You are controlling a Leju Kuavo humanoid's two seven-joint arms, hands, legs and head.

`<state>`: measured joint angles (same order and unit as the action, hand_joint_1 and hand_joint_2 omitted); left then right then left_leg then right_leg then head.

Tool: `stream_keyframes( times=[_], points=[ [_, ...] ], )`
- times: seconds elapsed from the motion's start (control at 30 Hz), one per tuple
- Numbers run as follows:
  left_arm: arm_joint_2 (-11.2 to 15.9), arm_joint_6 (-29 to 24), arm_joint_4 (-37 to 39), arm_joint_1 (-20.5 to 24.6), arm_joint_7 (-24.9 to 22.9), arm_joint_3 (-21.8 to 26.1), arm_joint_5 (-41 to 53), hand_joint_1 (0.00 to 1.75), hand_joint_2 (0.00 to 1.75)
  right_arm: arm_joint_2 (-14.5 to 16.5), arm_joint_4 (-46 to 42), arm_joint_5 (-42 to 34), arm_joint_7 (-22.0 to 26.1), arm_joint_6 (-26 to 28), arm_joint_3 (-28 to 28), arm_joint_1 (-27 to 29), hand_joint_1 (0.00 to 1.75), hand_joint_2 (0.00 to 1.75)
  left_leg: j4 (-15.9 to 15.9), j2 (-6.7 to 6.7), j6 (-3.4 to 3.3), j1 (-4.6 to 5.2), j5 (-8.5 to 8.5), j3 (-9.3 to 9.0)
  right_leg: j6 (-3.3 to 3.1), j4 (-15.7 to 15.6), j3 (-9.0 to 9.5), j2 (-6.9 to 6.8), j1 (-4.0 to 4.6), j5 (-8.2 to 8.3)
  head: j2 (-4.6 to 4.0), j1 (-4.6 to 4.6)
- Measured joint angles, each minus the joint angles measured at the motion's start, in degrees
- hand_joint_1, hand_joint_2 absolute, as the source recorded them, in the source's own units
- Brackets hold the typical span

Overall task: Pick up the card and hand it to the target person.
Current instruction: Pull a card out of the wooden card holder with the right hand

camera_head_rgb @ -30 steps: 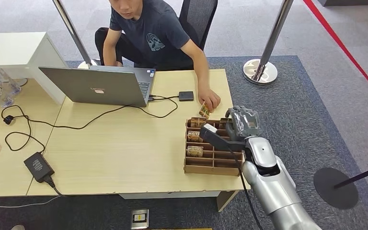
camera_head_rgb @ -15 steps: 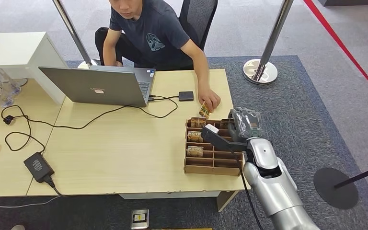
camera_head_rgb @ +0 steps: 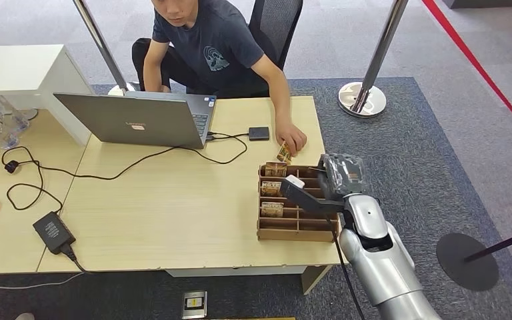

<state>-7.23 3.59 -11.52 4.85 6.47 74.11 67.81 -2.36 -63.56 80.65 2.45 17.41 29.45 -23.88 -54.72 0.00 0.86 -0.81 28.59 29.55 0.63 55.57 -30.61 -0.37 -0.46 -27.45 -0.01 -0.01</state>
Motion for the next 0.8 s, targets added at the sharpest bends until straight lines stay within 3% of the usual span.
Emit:
stream_keyframes(
  times=[0.1, 0.8],
  points=[
    [0.0, 0.0, 0.0, 0.0, 0.0, 0.0, 0.0, 0.00, 0.00, -0.1, -0.3, 0.0, 0.0, -0.1, 0.0, 0.1, 1.75, 1.75, 0.0, 0.00, 0.00, 0.00, 0.00, 0.00, 0.00, 0.0, -0.01, 0.00, 0.00, 0.00, -0.01, 0.01],
    [0.0, 0.5, 0.0, 0.0, 0.1, 0.0, 0.4, 0.00, 0.00, -0.7, -2.8, 0.4, 1.2, -0.2, 0.0, 1.7, 1.75, 1.75, 0.0, 0.00, 0.00, 0.00, 0.04, 0.01, -0.02, 0.0, -0.01, 0.00, 0.00, -0.02, 0.01, 0.01]
  ],
)
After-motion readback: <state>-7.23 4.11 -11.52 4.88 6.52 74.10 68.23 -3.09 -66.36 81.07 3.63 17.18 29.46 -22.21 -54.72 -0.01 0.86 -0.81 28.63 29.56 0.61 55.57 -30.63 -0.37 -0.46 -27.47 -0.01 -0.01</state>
